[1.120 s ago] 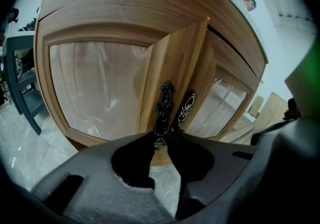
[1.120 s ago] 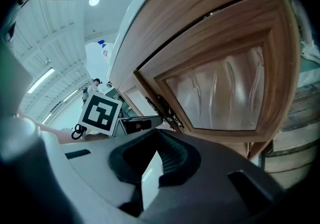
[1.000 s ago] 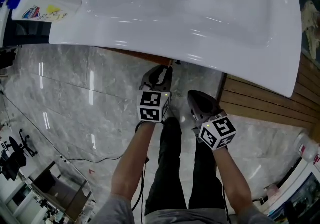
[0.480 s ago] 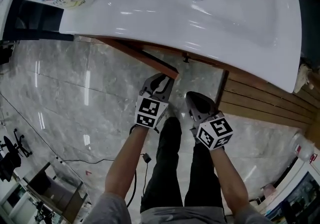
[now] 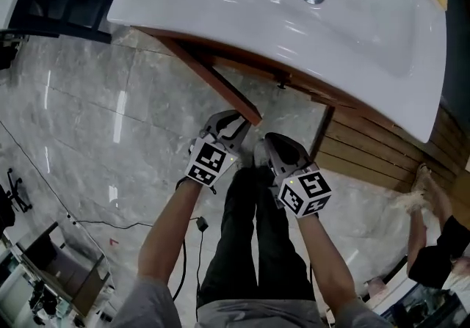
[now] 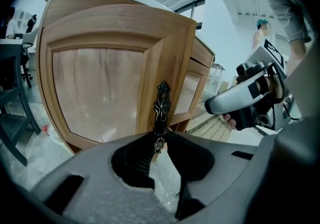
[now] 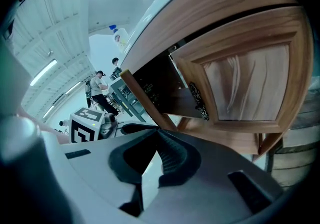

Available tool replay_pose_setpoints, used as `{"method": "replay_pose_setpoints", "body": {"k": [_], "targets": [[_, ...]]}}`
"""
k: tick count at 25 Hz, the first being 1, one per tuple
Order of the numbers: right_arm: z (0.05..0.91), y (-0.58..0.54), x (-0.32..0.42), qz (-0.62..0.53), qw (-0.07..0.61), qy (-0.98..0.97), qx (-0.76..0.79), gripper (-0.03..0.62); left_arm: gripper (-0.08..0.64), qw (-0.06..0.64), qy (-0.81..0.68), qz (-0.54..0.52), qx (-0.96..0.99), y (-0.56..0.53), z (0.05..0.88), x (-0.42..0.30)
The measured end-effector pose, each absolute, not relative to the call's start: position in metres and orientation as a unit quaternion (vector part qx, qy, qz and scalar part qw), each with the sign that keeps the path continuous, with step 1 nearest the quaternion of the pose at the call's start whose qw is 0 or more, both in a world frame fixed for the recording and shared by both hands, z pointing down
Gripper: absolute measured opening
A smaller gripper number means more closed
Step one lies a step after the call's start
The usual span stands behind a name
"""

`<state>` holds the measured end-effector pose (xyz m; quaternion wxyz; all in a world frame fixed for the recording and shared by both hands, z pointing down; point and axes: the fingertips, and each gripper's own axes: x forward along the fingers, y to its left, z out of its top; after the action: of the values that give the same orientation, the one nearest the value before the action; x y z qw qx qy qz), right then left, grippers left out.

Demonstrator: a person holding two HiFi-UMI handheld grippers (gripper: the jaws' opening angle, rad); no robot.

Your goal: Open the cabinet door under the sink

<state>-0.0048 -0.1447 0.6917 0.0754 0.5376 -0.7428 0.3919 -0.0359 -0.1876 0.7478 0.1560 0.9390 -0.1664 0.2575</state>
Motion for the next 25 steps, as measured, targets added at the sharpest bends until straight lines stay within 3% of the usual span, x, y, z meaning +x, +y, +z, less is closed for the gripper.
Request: {"method": "replay_pose_setpoints", "body": {"k": [15, 25], "targets": [[0.716, -0.131, -0.043, 0.402, 0.090, -0.742, 0.529, 0.009, 0.083, 0.154, -0.161, 0.253, 0.942, -0.171, 0.743, -0.072], [0.722, -0.119, -0.123, 0.410, 0.086, -0.722, 0.551, 0.011, 0.084, 0.099, -0.077, 0.297, 0.947, -0.152, 0.755, -0.152]]}}
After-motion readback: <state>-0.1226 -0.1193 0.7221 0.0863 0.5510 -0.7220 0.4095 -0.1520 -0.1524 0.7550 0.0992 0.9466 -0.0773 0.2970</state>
